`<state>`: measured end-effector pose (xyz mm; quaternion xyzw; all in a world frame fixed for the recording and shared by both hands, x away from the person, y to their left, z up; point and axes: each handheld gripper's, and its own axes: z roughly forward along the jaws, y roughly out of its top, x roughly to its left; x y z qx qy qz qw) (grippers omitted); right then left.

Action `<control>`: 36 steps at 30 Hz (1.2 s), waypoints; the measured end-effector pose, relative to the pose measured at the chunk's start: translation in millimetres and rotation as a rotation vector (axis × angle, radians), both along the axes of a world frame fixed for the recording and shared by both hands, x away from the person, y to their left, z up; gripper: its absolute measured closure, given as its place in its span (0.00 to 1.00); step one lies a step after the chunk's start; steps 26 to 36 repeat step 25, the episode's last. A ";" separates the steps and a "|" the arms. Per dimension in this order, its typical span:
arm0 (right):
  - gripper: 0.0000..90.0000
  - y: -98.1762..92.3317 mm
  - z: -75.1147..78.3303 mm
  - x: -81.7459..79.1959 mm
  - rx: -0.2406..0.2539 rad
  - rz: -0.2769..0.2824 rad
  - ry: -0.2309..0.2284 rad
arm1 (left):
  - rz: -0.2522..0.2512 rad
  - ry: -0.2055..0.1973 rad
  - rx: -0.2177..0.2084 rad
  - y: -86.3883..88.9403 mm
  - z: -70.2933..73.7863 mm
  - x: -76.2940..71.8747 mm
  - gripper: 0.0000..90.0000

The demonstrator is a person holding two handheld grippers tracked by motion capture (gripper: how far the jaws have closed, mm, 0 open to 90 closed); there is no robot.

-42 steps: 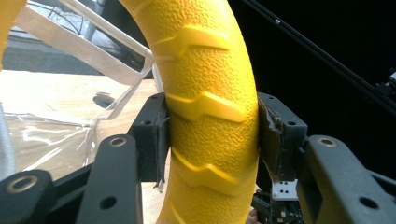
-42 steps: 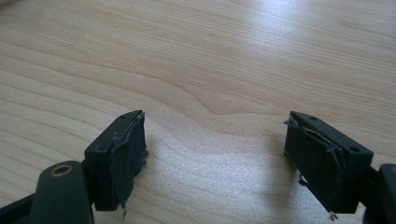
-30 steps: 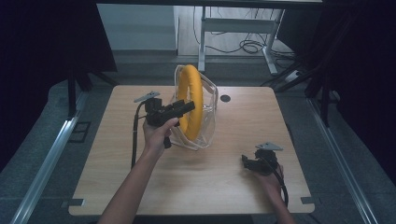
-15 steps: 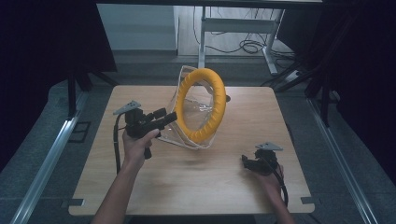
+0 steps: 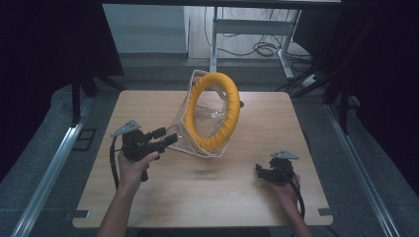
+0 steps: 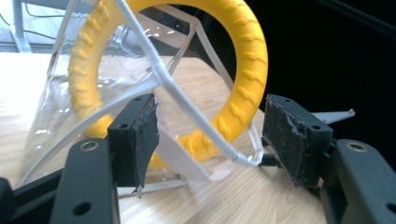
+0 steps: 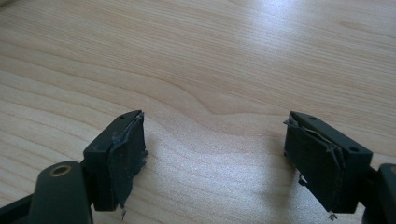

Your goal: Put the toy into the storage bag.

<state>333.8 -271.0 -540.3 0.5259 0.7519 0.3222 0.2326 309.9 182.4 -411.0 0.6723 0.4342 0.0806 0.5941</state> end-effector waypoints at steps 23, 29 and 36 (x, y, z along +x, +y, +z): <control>0.23 0.6 0.0 -0.4 -0.004 -0.001 -0.004 | -0.003 0.062 0.050 17.4 -30.0 -17.8 0.39; 0.23 0.5 0.1 -0.4 -0.005 -0.002 -0.003 | -0.006 0.064 0.051 16.3 -30.8 -17.1 0.39; 0.23 0.5 0.1 -0.4 -0.005 -0.002 -0.003 | -0.006 0.064 0.051 16.3 -30.8 -17.1 0.39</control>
